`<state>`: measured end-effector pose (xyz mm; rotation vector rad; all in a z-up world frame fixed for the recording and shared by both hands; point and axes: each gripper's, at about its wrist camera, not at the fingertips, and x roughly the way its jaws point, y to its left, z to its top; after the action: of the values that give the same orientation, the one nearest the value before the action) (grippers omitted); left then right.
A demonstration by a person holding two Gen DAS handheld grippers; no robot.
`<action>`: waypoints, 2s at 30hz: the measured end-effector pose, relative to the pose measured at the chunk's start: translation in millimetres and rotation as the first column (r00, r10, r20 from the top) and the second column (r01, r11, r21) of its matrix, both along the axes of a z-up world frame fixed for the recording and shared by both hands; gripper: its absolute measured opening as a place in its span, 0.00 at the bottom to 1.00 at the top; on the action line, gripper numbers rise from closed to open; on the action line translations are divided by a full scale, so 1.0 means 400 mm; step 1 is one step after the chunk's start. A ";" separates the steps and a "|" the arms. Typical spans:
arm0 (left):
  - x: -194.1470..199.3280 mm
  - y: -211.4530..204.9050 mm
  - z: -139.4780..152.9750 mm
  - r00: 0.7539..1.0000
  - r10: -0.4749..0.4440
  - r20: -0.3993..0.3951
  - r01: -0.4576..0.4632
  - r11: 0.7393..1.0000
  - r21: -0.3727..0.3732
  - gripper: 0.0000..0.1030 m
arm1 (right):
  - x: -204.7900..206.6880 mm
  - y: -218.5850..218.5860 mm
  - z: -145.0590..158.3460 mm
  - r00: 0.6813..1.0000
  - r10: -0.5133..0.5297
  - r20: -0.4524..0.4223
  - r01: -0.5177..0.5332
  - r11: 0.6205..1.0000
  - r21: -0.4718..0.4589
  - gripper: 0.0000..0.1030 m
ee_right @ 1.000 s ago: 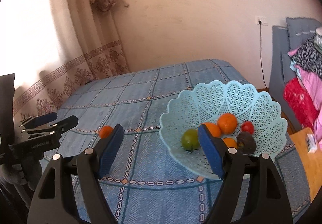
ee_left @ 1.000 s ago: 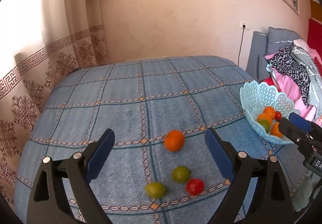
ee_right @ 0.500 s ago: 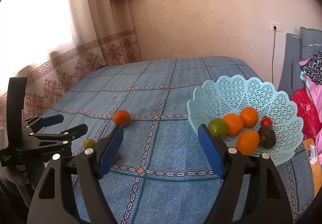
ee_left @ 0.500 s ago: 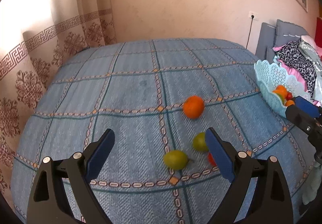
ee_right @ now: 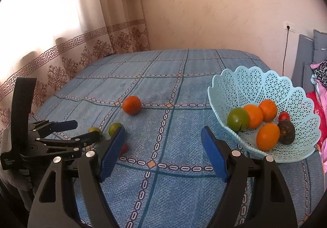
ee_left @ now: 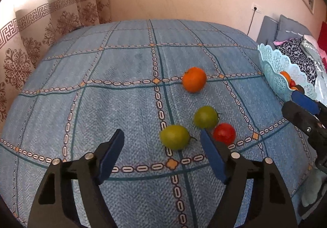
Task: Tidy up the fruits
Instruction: 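Move both open tools back over the remaining fruits on the bed, then grasp a yellow-green lime with the left tool while the right tool grasps a red tomato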
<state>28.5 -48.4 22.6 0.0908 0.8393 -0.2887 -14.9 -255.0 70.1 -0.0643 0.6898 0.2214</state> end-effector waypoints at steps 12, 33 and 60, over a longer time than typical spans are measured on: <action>0.010 -0.017 -0.020 0.998 -0.037 -0.050 0.035 0.999 -0.036 0.50 | 0.008 0.017 -0.027 0.999 0.021 -0.034 -0.022 1.000 -0.004 0.76; -0.006 0.037 0.043 0.999 0.028 0.032 -0.026 0.999 -0.045 0.31 | 0.039 0.088 -0.069 0.979 0.128 -0.161 -0.121 0.991 0.049 0.74; -0.002 0.064 0.066 0.998 0.057 0.039 -0.055 0.997 -0.057 0.32 | 0.097 0.191 -0.134 0.947 0.173 -0.271 -0.185 0.983 -0.018 0.27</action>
<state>27.6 -22.9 49.0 0.0207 0.7912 -0.2568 24.0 -178.5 16.3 -0.1407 0.9606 0.3947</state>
